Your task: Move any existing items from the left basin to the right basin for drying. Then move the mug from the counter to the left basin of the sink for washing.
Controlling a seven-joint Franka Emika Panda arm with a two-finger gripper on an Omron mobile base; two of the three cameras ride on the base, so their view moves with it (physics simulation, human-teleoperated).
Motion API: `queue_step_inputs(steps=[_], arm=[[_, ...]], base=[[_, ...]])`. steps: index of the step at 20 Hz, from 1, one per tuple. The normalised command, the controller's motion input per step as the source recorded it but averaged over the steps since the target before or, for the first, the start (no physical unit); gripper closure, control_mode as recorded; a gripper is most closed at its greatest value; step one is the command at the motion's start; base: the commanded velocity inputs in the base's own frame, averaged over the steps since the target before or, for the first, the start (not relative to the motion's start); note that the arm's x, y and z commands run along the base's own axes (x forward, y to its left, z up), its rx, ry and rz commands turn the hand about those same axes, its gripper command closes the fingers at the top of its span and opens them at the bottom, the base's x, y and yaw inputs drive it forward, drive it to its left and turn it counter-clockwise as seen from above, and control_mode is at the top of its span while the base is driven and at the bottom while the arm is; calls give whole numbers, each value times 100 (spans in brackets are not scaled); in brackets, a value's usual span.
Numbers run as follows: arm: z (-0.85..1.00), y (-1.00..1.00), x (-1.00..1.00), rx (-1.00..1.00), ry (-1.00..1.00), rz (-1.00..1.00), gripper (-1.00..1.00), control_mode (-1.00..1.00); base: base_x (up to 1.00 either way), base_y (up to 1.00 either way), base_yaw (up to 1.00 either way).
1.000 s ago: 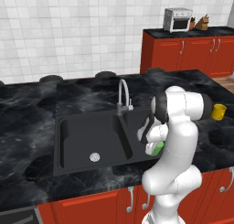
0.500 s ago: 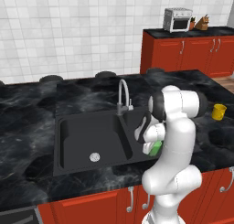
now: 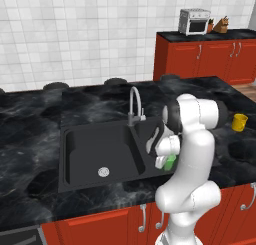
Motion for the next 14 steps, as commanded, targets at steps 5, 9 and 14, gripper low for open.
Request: queue_step_inputs(steps=[5,9,14], arm=[[2,-2,-39,2,-8,0,-100,-100],[18,0,-30,0,-6,0,-100,-100],[38,0,-10,0,-4,-1,-100,-100]], base=[[0,0,0],[0,0,0],[0,0,0]])
